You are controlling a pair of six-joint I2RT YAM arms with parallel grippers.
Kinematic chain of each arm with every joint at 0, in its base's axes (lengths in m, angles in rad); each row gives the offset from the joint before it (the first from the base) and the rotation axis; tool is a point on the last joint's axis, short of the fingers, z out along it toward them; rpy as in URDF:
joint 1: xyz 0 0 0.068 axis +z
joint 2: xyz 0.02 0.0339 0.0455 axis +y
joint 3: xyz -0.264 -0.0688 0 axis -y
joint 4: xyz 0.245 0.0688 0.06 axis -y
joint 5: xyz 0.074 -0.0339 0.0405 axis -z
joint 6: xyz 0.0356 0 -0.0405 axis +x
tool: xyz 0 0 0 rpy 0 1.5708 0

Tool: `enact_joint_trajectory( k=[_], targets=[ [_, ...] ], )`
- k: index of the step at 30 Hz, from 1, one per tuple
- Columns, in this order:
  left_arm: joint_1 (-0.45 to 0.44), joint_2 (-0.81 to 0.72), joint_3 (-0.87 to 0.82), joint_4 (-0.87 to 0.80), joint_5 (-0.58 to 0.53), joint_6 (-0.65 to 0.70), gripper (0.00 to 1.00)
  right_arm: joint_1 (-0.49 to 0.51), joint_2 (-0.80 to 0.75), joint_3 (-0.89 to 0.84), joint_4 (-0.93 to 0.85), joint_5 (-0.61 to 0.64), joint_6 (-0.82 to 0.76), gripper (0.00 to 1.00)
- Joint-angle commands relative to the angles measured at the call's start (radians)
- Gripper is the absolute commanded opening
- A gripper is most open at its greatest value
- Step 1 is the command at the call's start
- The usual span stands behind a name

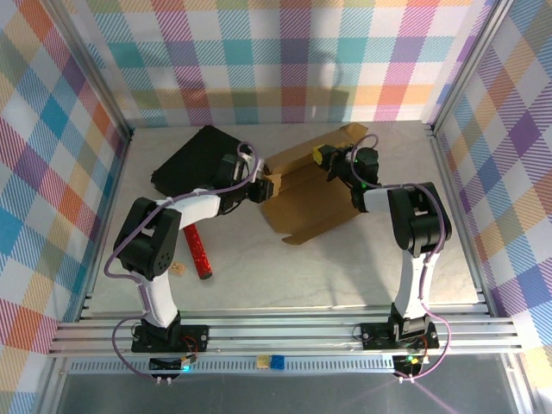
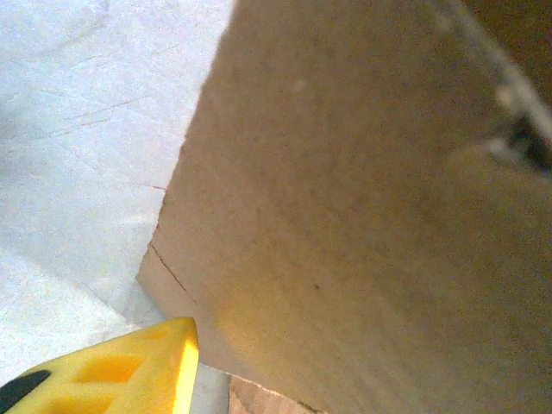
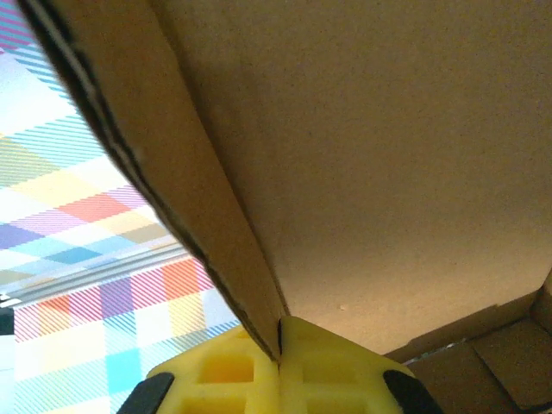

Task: Fold the paper box

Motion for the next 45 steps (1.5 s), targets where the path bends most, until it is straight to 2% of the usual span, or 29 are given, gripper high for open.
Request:
enact_joint_trajectory(
  k=[1, 14, 25, 33, 35, 39, 45],
  targets=[
    [-0.009, 0.025, 0.034, 0.055, -0.043, -0.051, 0.49, 0.022, -0.009, -0.024, 0.063, 0.036, 0.041, 0.0],
    [-0.01, 0.049, 0.062, 0.087, -0.081, -0.106, 0.48, 0.056, -0.031, -0.056, 0.025, 0.082, 0.044, 0.0],
    [-0.009, 0.044, 0.031, 0.159, -0.174, -0.189, 0.45, 0.076, -0.055, -0.072, -0.003, 0.13, 0.061, 0.0],
    [-0.009, 0.049, 0.031, 0.184, -0.184, -0.207, 0.44, 0.1, -0.075, -0.083, -0.047, 0.173, 0.087, 0.0],
    [-0.009, 0.05, 0.03, 0.192, -0.174, -0.212, 0.45, 0.106, -0.085, -0.082, -0.071, 0.19, 0.093, 0.0],
    [-0.009, 0.049, 0.023, 0.202, -0.16, -0.215, 0.55, 0.13, -0.1, -0.078, -0.108, 0.235, 0.119, 0.0],
    [-0.007, 0.041, 0.013, 0.199, -0.165, -0.206, 0.59, 0.148, -0.101, -0.057, -0.14, 0.256, 0.139, 0.0]
  ],
)
